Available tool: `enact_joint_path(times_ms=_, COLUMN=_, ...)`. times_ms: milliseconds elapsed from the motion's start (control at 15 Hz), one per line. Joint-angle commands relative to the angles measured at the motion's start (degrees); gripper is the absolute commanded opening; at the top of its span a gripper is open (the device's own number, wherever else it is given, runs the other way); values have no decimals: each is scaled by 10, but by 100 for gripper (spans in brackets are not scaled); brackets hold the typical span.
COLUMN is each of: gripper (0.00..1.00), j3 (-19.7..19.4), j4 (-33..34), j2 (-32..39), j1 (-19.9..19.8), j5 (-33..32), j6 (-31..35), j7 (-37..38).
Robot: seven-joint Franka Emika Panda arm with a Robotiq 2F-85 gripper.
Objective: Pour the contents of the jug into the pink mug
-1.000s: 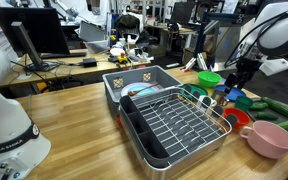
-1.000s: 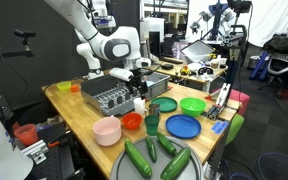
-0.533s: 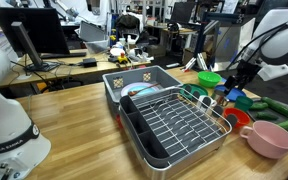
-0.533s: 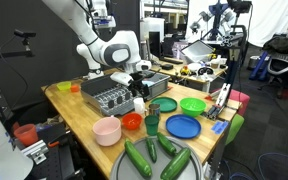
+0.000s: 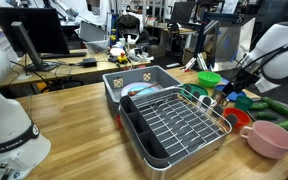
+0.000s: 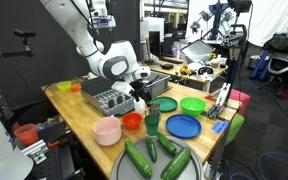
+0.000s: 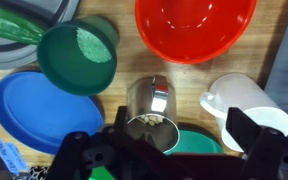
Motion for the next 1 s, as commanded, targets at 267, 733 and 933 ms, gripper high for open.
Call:
enact_joint_path(times_ms=267, gripper=100, j3=-1, j4=-5, j2=28, j1=0, j5=14, j6=47, j7=3)
enact_joint_path(times_ms=733, gripper=100, j3=15, j4=6, j2=50, j1=-25, j5=25, j6=50, j7=-14)
enact_joint_path(times_ms=933, gripper=100, j3=23, j4=14, j2=55, j1=-30, j5=32, j6=46, j7=-18)
